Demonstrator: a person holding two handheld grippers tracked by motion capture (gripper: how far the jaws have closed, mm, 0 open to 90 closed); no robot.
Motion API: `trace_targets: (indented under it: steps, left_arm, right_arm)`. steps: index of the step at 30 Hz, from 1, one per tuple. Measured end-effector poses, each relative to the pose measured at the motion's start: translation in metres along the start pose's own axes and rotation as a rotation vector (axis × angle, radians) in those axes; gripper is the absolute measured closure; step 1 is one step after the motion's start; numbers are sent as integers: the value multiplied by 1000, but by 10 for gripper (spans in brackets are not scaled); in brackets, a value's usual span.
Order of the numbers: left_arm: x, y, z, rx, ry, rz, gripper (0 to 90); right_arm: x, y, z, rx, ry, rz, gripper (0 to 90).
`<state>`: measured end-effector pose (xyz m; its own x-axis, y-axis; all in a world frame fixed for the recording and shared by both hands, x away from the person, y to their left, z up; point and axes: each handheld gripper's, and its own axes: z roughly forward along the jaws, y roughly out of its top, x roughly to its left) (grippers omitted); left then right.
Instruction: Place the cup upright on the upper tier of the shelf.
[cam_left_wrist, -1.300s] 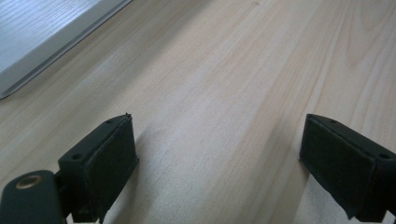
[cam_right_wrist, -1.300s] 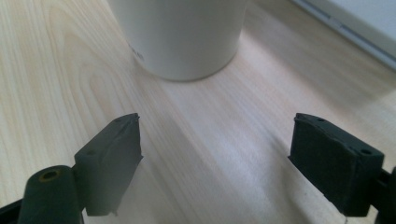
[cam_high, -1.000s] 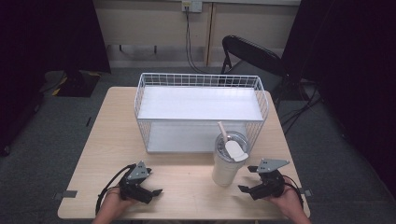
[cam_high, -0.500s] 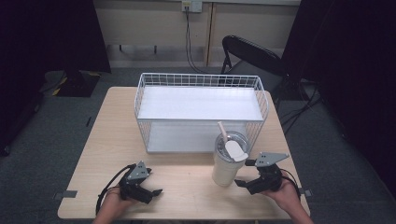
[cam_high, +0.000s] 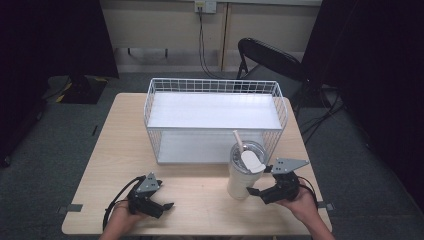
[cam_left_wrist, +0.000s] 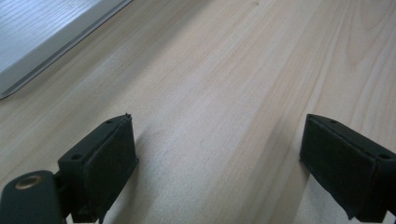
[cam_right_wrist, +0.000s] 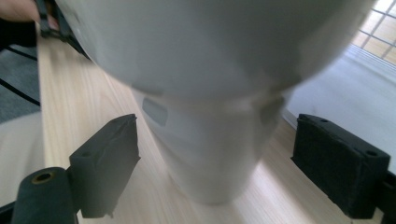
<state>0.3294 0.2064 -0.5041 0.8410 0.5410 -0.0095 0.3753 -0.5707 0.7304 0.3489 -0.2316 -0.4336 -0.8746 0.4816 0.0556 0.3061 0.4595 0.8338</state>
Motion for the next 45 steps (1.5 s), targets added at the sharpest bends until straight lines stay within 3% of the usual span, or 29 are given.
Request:
trace_targets:
  steps: [2, 3, 7, 18, 28, 41, 45]
  left_arm:
    - [0, 0, 0, 1, 0, 1, 100]
    - [0, 0, 0, -3, -1, -4, 100]
    - [0, 0, 0, -3, 0, -3, 100]
    - [0, 0, 0, 0, 0, 1, 100]
    - [0, 0, 0, 0, 0, 1, 101]
    - [0, 0, 0, 0, 0, 1, 101]
    - [0, 0, 0, 1, 0, 1, 101]
  right_arm:
    - [0, 2, 1, -19, 6, 9, 139]
    - [0, 3, 2, -55, 25, 31, 139]
    - [1, 5, 5, -110, 24, 55, 113]
    - [4, 5, 17, -180, -5, 31, 85]
    - [-2, -5, 25, -281, 24, 8, 85]
    - [-3, -2, 25, -266, 25, 7, 85]
    - [-3, -6, 26, -292, 29, -13, 85]
